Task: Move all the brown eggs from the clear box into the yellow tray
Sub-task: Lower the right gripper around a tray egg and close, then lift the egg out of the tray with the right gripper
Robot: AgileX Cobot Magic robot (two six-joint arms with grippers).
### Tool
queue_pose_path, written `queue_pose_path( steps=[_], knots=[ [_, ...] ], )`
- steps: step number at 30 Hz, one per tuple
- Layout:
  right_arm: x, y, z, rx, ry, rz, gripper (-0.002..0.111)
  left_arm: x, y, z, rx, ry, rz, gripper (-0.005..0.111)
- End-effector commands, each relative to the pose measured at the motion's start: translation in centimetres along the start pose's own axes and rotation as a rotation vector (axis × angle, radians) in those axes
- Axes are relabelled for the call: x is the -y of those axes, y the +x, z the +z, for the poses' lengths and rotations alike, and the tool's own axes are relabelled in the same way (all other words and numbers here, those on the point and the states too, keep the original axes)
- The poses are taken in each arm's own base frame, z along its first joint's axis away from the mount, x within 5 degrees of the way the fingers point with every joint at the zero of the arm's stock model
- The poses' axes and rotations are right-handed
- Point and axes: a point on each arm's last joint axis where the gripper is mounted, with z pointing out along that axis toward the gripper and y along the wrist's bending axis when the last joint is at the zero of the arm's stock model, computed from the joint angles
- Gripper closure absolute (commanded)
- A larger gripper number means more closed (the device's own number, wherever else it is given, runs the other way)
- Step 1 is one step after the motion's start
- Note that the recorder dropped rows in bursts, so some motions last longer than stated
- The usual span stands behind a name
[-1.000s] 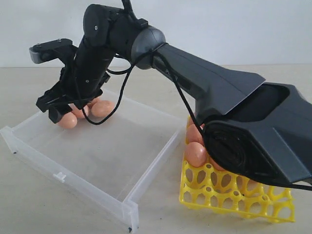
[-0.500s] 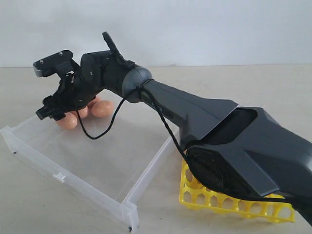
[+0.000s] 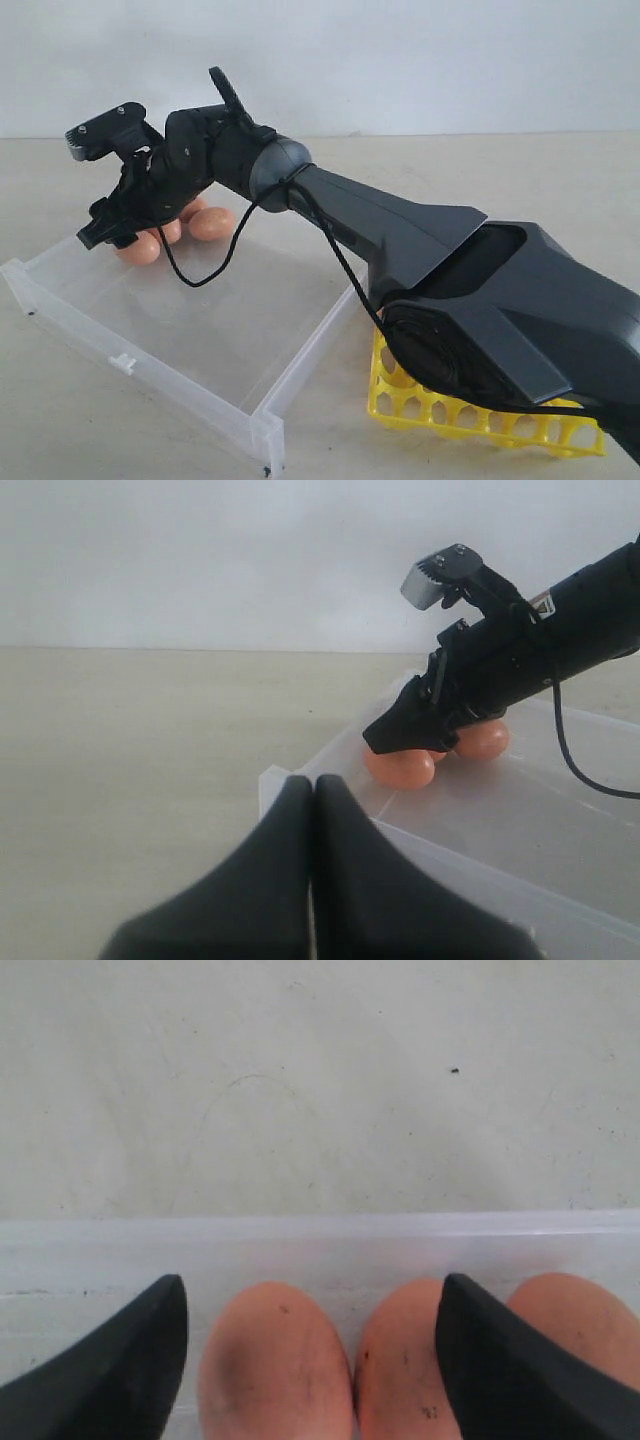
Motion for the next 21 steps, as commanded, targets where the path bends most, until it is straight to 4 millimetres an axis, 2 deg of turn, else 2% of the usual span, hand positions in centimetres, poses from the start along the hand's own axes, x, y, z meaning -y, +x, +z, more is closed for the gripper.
queue_pose_path(
  steps=[1,5,8,14,21],
  knots=[
    [-0.2,0.9,0.1,-0.093,-0.03,-0.024,0.041,0.0,-0.1,0.0,0.005,0.006,-0.004,0.111],
    [-0.1,-0.8,-0.9,-0.008,-0.008,-0.146,0.041,0.0,-0.1,0.0,0.005,0.006,-0.004,0.111],
    [0.0,-1.3,-1.1,0.034,0.006,-0.157,0.041,0.0,-0.1,0.0,0.005,0.006,-0.004,0.111],
    [-0.3,-0.2,-0.4,-0.023,-0.032,-0.134,0.041,0.0,-0.1,0.0,0.005,0.006,-0.004,0.111],
    [-0.4,1.7,1.5,-0.065,-0.059,-0.105,0.041,0.0,-0.1,0.0,0.005,0.006,-0.004,0.111]
  ],
)
